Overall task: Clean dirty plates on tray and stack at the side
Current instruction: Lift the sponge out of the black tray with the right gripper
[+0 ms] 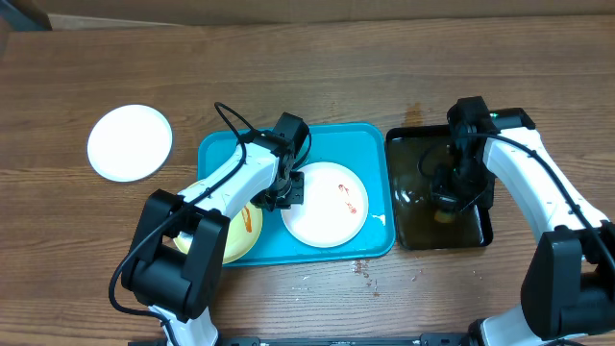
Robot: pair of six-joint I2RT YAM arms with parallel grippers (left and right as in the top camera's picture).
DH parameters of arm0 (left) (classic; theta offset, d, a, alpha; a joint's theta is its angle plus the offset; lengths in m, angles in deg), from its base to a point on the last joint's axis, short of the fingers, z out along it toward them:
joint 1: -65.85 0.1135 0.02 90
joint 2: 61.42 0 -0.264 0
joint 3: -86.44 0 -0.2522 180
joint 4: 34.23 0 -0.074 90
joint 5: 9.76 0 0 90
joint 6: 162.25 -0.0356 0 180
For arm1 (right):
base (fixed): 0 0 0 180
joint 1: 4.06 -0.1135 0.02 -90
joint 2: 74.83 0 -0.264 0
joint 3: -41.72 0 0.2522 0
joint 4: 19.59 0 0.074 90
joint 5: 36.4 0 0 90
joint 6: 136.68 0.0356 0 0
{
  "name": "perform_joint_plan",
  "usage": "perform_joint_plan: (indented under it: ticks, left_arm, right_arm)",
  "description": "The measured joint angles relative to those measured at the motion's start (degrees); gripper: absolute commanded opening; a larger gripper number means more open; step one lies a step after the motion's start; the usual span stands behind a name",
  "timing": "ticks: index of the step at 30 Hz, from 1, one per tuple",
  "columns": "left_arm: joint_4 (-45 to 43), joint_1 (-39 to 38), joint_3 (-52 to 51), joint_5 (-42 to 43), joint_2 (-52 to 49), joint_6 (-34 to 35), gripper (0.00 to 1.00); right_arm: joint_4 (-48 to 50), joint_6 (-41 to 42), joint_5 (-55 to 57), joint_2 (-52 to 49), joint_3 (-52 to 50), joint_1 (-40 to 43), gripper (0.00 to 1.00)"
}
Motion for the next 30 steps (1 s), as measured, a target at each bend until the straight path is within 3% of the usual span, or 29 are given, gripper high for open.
perform_joint_plan:
  ticks: [8,16,17,18,19,22,27,29,30]
  left_arm:
    - [0.2,0.0,0.0,0.1,0.0,0.0,0.04]
    - [0.3,0.0,0.1,0.1,0.0,0.0,0.04]
    - [0.3,0.0,0.1,0.1,0.0,0.0,0.04]
    - [0.3,0.0,0.1,0.1,0.0,0.0,0.04]
    - [0.4,0.0,0.1,0.1,0.0,0.0,0.04]
    - [0.4,0.0,0.1,0.1,0.0,0.0,0.04]
    - [0.4,0.0,0.1,0.1,0.0,0.0,0.04]
    - [0.4,0.0,0.1,0.1,0.0,0.0,0.04]
    - [0.4,0.0,0.1,0.1,0.0,0.0,0.04]
  right_arm:
    - [2.8,0.0,0.0,0.0,-0.1,0.0,0.04]
    - [15.7,1.8,2.6,0.0,-9.3,0.0,0.06]
    - [16.9,2.1,2.8,-0.1,-10.6,0.0,0.13]
    - [18.1,2.6,2.9,-0.1,-11.8,0.0,0.42]
    - [18.8,2.7,3.0,-0.1,-12.5,0.0,0.54]
    - [20.7,2.8,3.1,-0.1,-13.4,0.0,0.63]
    - [25.6,2.9,4.0,-0.1,-13.5,0.0,0.58]
    - [27.4,3.0,4.1,-0.1,-13.8,0.0,0.50]
    - [28.2,3.2,4.2,-0.1,-14.0,0.0,0.38]
